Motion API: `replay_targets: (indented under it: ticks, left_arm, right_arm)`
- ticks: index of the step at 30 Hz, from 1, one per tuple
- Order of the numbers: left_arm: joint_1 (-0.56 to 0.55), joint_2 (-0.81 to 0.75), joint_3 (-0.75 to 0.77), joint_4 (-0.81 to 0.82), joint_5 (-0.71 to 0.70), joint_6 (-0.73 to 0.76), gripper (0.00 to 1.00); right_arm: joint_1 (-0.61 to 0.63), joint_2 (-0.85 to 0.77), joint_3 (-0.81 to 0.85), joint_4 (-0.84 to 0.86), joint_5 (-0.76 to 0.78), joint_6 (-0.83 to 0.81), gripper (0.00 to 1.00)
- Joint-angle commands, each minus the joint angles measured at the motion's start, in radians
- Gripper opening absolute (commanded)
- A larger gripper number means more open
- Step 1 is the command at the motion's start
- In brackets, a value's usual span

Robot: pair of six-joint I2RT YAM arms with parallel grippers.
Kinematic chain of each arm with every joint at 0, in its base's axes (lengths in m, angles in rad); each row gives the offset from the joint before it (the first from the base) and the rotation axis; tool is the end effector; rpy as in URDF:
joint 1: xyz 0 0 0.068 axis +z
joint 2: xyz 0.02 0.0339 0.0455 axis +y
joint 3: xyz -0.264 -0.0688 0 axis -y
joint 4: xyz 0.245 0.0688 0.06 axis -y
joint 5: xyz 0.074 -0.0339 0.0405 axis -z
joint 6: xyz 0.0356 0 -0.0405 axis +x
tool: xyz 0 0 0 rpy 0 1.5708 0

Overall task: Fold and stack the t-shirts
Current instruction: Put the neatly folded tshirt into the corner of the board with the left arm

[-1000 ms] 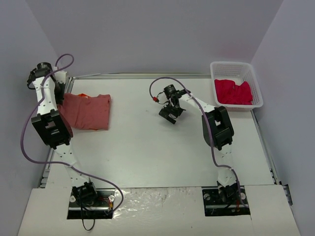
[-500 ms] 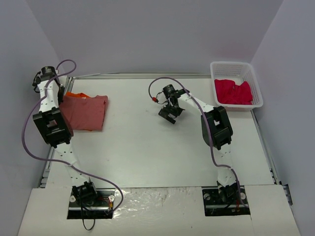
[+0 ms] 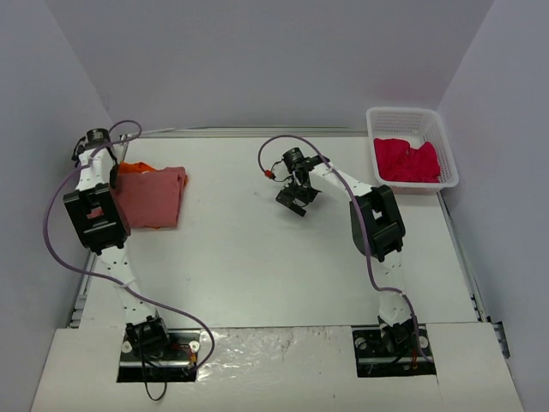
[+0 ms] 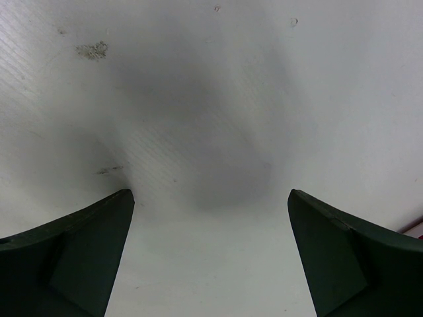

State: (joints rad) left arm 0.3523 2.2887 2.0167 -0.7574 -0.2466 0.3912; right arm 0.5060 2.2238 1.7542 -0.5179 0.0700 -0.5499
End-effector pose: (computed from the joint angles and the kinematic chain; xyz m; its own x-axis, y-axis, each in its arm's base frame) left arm 0.4679 0.1813 0.2113 -0.9162 0.0571 -0.3966 -0.1118 0.9141 0.3899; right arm 0.4266 0.2335 0.1744 -0.3874 -0.8107 -0.4391 -0.7650 0.5484 -0.3376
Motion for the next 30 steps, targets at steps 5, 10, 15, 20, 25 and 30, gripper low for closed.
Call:
replay_targets:
  ticks: [5,10,15,20,25,30]
  left_arm:
    - [-0.105,-0.156,0.132,-0.017,-0.055,0.034,0.02]
    - [-0.119,-0.129,0.133,0.003,-0.138,0.038,0.08]
    - [-0.095,-0.110,-0.038,0.119,-0.201,0.047,0.09]
    - [-0.073,-0.077,-0.085,0.194,-0.281,0.064,0.11]
    - [-0.052,-0.049,-0.116,0.288,-0.355,0.106,0.25]
    - [-0.047,-0.044,-0.116,0.332,-0.393,0.117,0.46]
  right_arm:
    - [0.009,0.068,-0.004,-0.071,0.024,-0.008,1.00]
    - [0.008,0.065,-0.013,-0.071,0.028,-0.013,1.00]
    - [0.000,0.060,-0.018,-0.070,0.025,-0.019,1.00]
    - [0.000,0.068,-0.016,-0.073,0.027,-0.016,1.00]
    - [0.000,0.060,-0.022,-0.076,0.031,-0.018,1.00]
    - [0.002,0.062,-0.024,-0.080,0.036,-0.018,1.00]
